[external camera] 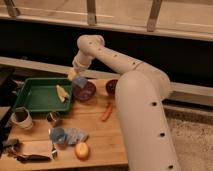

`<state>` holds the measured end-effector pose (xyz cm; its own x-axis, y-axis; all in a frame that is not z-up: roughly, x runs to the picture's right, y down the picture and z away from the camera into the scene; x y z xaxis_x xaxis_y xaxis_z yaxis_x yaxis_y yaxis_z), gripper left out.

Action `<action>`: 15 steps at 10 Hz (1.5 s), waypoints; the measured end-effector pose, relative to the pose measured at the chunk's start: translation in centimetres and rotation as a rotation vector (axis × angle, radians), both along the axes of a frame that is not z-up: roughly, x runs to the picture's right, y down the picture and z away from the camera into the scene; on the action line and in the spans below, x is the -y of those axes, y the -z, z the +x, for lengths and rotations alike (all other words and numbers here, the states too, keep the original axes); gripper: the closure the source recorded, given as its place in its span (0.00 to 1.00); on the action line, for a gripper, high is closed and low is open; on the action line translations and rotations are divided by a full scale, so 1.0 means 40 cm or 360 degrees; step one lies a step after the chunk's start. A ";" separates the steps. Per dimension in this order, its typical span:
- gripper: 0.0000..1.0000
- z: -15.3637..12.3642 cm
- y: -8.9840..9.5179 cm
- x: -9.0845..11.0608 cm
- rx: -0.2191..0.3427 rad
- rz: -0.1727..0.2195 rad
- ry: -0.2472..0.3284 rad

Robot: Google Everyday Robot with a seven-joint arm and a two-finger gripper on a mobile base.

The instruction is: Wipe purple bowl with sponge

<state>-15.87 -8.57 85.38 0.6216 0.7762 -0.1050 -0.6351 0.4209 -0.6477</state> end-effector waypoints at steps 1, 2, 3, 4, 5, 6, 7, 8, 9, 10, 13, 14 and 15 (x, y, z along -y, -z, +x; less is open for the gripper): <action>1.00 0.009 -0.020 -0.017 -0.0011 0.0002 -0.0040; 1.00 0.021 -0.045 -0.035 -0.0025 0.0002 -0.0080; 1.00 0.023 -0.067 -0.050 -0.0035 0.0011 -0.0109; 1.00 0.016 -0.079 -0.054 -0.0038 0.0017 -0.0124; 1.00 0.009 -0.093 -0.062 -0.0043 0.0012 -0.0129; 1.00 0.008 -0.105 -0.064 -0.0050 0.0009 -0.0138; 1.00 0.015 -0.131 -0.066 -0.0073 0.0002 -0.0154; 1.00 0.027 -0.152 -0.063 -0.0088 -0.0008 -0.0182; 1.00 0.038 -0.166 -0.069 -0.0095 -0.0023 -0.0206; 1.00 0.051 -0.179 -0.079 -0.0100 -0.0041 -0.0237; 1.00 0.069 -0.197 -0.090 -0.0123 -0.0064 -0.0262; 1.00 0.076 -0.206 -0.078 -0.0146 -0.0053 -0.0258; 1.00 0.082 -0.215 -0.067 -0.0165 -0.0044 -0.0255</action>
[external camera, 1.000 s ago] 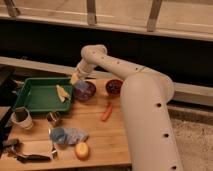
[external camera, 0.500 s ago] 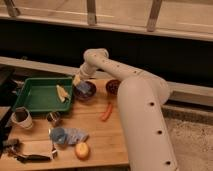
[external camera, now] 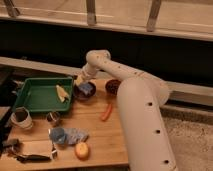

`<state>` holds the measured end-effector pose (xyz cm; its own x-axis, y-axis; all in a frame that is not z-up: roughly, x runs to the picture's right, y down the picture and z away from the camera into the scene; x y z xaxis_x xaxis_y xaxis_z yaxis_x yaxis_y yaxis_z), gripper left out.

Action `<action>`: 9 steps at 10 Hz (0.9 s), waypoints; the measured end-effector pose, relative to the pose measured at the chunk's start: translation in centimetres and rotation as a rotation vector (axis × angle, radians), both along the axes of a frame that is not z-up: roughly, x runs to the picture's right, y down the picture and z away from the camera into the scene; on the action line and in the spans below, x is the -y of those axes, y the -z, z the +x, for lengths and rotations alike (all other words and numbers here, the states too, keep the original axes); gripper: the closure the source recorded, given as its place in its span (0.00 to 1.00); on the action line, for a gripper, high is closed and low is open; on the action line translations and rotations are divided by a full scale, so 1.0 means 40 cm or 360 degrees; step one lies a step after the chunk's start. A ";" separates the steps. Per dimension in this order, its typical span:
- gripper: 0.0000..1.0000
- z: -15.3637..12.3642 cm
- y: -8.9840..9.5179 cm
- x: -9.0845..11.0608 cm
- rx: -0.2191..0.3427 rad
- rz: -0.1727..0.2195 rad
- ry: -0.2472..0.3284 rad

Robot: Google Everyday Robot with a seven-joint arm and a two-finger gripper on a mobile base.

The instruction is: Wipe purple bowl with sponge

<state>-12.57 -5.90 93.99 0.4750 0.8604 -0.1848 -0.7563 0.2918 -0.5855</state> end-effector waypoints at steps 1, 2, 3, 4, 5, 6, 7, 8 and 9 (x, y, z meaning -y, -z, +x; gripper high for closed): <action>1.00 0.001 -0.011 0.008 -0.0011 0.0003 0.0000; 1.00 -0.010 -0.021 0.015 -0.0001 0.0007 0.0011; 1.00 -0.037 -0.027 0.012 0.0028 0.0004 0.0044; 1.00 -0.061 -0.024 0.008 0.0059 0.0006 0.0075; 1.00 -0.083 -0.014 -0.002 0.0108 0.0001 0.0103; 1.00 -0.089 0.009 -0.021 0.0154 -0.0011 0.0146; 1.00 -0.088 0.020 -0.026 0.0163 -0.0012 0.0157; 1.00 -0.072 0.039 -0.035 0.0163 -0.0019 0.0169; 1.00 -0.037 0.052 -0.044 0.0134 -0.0028 0.0167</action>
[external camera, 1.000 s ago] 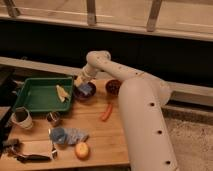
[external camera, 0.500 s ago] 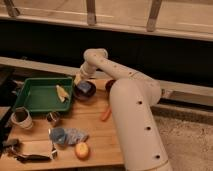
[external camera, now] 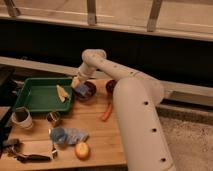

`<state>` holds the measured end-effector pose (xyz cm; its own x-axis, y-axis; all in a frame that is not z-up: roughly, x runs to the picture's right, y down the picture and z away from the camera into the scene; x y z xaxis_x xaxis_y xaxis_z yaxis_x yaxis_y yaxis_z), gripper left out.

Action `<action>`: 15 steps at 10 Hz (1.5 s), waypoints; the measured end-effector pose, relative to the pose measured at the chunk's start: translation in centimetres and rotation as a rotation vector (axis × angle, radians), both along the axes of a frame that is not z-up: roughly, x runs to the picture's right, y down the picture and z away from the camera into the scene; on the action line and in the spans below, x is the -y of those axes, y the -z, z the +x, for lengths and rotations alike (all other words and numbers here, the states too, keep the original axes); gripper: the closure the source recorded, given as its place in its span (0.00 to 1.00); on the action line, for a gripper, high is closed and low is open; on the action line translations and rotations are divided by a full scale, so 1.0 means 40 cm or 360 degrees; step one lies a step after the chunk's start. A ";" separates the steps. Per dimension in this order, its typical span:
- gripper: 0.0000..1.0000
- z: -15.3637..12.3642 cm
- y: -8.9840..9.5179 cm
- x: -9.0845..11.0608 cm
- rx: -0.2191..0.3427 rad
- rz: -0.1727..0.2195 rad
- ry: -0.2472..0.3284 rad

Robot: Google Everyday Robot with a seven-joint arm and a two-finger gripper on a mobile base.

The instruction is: Wipe purple bowl with sponge

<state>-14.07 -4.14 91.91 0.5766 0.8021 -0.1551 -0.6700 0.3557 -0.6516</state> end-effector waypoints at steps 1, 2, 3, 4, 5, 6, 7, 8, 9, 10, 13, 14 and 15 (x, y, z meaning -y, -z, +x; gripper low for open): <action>1.00 0.035 0.007 -0.003 -0.0040 -0.0006 -0.0023; 1.00 0.056 0.004 -0.007 -0.0077 -0.0017 -0.0050; 1.00 0.072 -0.008 0.005 -0.0110 -0.0015 -0.0075; 1.00 0.085 -0.029 0.017 -0.0135 -0.0010 -0.0094; 1.00 0.082 -0.041 0.029 -0.0142 0.0001 -0.0105; 1.00 0.062 -0.050 0.041 -0.0135 0.0016 -0.0110; 1.00 0.022 -0.063 0.060 -0.0115 0.0042 -0.0110; 1.00 -0.001 -0.065 0.068 -0.0093 0.0057 -0.0107; 1.00 -0.014 -0.060 0.060 -0.0073 0.0059 -0.0103; 1.00 -0.022 -0.043 0.047 -0.0049 0.0061 -0.0101; 1.00 0.019 -0.009 -0.009 -0.0072 0.0000 -0.0053; 1.00 0.046 -0.008 -0.011 -0.0114 -0.0012 -0.0046; 1.00 0.056 -0.012 -0.010 -0.0140 -0.0018 -0.0045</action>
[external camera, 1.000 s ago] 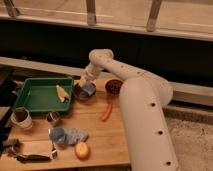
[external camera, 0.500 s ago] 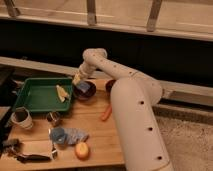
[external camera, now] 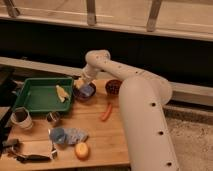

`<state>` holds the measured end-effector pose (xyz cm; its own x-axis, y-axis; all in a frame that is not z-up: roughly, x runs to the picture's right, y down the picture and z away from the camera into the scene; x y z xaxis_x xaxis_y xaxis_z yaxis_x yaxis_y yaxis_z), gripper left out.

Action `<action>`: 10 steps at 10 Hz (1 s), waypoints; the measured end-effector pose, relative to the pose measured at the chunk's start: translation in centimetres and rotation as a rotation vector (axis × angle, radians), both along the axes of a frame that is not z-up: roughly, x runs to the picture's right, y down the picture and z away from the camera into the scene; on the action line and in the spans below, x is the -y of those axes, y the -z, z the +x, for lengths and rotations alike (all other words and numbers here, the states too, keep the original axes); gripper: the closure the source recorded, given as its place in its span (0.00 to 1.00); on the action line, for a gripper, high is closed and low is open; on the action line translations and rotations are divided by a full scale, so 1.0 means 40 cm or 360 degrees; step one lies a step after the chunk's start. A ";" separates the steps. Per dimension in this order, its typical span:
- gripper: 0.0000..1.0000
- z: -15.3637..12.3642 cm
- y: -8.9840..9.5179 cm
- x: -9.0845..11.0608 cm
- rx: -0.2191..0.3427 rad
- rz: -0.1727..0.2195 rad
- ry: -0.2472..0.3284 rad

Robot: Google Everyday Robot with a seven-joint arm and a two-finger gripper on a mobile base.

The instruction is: Wipe purple bowl with sponge

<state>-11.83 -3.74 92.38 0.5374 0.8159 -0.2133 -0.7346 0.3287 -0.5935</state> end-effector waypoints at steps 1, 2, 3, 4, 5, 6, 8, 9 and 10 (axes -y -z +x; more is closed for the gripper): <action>1.00 0.011 -0.010 0.017 -0.0032 0.0009 0.0000; 1.00 0.016 -0.029 0.034 -0.0062 0.0017 0.0005; 1.00 0.002 -0.042 0.045 -0.0065 0.0028 0.0005; 1.00 -0.021 -0.052 0.052 -0.0051 0.0039 0.0015; 1.00 -0.047 -0.054 0.051 -0.0023 0.0047 0.0029; 1.00 -0.062 -0.048 0.044 0.0009 0.0055 0.0041; 1.00 -0.081 -0.010 0.012 0.0068 0.0059 0.0072; 1.00 -0.085 0.010 -0.010 0.0084 0.0053 0.0092; 1.00 -0.073 0.021 -0.024 0.0077 0.0040 0.0096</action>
